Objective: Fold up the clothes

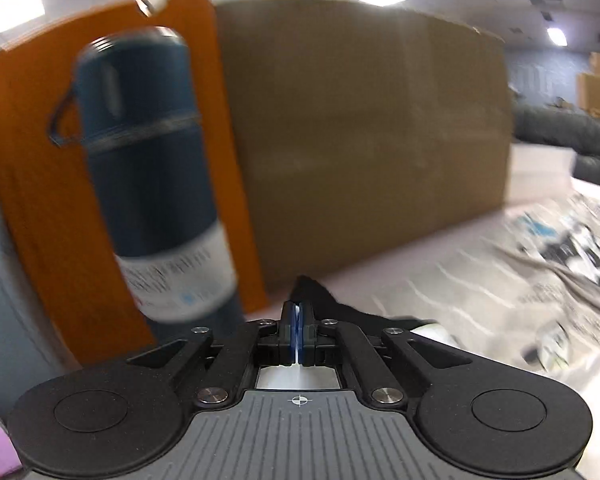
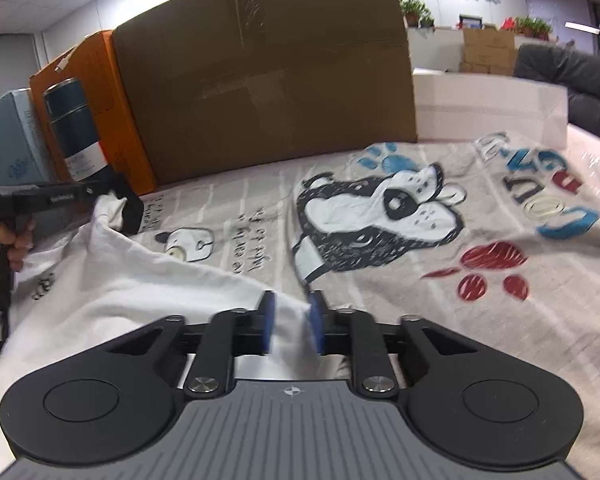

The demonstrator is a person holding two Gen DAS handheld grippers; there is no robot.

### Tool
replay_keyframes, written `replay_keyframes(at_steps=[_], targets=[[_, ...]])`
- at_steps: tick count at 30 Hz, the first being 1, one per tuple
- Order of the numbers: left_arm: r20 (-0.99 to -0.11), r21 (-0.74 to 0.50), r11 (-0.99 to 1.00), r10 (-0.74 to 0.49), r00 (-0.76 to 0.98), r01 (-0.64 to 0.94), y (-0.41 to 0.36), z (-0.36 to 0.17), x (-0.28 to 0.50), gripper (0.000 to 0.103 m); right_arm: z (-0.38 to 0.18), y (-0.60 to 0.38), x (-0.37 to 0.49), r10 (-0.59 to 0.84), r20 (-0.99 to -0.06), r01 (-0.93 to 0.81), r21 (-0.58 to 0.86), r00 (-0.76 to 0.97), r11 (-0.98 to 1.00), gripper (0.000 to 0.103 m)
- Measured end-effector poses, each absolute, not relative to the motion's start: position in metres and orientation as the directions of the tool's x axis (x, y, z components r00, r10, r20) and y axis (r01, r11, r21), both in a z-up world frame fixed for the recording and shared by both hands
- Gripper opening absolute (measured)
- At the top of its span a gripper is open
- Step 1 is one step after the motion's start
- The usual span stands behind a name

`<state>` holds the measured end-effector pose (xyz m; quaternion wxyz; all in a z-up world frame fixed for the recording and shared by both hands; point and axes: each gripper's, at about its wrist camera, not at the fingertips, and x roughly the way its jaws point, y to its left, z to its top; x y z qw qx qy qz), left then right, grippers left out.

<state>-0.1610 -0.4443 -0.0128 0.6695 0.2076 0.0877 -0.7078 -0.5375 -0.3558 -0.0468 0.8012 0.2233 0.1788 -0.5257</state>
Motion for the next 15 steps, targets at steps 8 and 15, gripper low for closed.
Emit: replay_keyframes(at_steps=[8, 15], targets=[[-0.433, 0.186, -0.072, -0.901, 0.016, 0.980, -0.454, -0.020, -0.166, 0.001, -0.042, -0.364, -0.536, -0.801, -0.485, 0.931, 0.092, 0.352, 0.354, 0.003], [-0.410, 0.184, -0.044, -0.911, 0.036, 0.982, -0.448, -0.016, -0.164, 0.000, -0.039, -0.351, -0.563, -0.752, -0.455, 0.876, 0.319, 0.477, 0.362, 0.046]])
